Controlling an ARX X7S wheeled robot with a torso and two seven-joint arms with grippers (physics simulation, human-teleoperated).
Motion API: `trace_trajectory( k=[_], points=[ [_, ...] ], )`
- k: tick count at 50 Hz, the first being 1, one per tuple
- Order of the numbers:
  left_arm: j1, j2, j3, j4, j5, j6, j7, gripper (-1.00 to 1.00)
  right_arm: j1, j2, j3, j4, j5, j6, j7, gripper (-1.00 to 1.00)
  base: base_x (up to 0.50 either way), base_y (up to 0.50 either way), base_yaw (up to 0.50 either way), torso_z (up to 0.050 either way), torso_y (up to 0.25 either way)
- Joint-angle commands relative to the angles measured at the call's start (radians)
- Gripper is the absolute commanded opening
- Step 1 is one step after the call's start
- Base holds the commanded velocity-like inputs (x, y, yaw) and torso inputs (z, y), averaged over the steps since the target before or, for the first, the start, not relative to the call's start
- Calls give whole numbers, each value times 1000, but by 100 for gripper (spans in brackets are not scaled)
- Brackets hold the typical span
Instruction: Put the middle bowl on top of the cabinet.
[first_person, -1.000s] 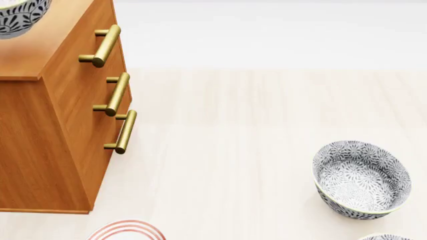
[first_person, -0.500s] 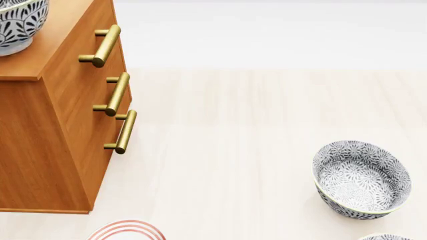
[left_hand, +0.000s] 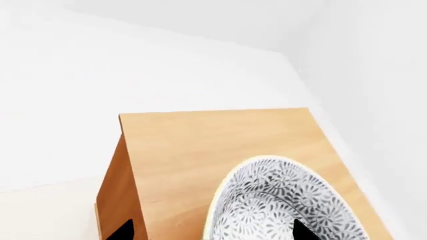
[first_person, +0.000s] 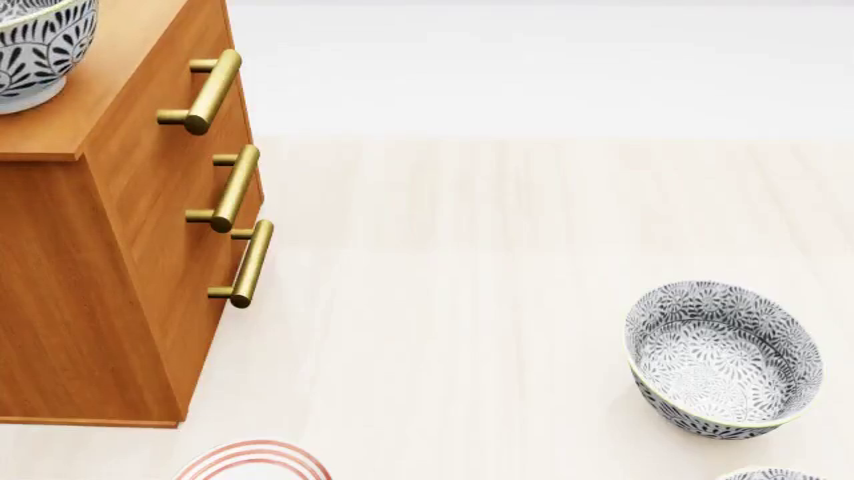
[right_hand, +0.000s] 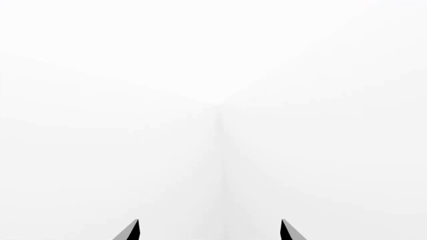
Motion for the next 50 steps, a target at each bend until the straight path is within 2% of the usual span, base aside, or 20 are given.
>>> trace_trajectory(
  k=[1,17,22,26,45,50],
  points=[
    [-108,-114,74,387,164,224,48,100,-6,-1,7,0,3,-11,-2,100,0,0,0,0,0],
    [-243,-211,223,752,469,484,-131,100,6,11,-5,0,0,6,2,100,0,0,0,0,0],
    [-280,-230,269,851,639,556,-224,100,8,15,-7,0,0,9,4,100,0,0,0,0,0],
    [-278,-232,262,864,747,547,-247,100,9,17,-9,0,-3,9,6,100,0,0,0,0,0],
    [-194,-229,237,934,1194,741,-170,100,-5,15,-4,0,-5,-9,7,100,0,0,0,0,0],
    [-174,-243,239,968,1288,751,-211,100,-12,6,3,0,-2,-19,1,100,0,0,0,0,0]
  ],
)
